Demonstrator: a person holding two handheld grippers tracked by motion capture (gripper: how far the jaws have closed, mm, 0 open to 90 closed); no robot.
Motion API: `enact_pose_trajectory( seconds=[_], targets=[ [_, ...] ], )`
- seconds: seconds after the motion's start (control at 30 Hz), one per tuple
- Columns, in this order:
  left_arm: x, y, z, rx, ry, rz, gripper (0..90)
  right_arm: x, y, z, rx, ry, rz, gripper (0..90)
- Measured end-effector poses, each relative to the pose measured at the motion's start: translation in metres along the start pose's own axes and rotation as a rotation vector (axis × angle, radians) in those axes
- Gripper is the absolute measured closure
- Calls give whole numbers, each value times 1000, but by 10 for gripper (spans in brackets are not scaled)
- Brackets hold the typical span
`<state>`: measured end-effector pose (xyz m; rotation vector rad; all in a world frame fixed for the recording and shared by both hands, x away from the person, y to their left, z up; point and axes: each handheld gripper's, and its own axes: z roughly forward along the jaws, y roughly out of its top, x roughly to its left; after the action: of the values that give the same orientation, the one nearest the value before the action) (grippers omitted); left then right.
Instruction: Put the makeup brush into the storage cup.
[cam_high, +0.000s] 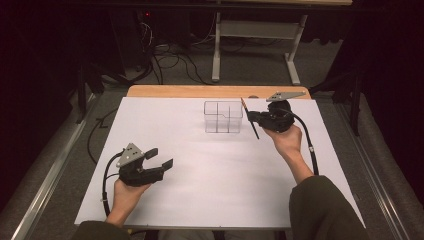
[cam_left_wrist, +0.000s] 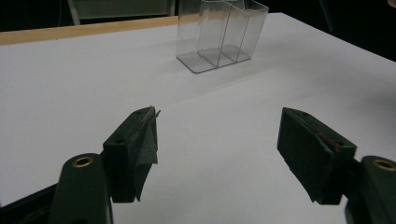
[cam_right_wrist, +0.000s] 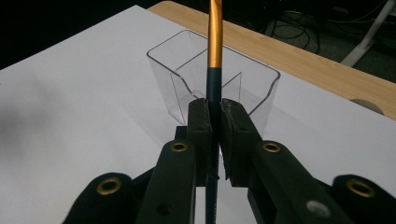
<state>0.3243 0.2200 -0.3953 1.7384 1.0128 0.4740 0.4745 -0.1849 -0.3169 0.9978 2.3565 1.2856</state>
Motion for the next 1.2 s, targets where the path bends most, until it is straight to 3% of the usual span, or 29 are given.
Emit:
enact_pose_trajectory(
  seconds=[1.2],
  targets=[
    [0, 0, 0, -1, -6, 1, 291, 4, 31, 23, -27, 5, -12, 847]
  ],
)
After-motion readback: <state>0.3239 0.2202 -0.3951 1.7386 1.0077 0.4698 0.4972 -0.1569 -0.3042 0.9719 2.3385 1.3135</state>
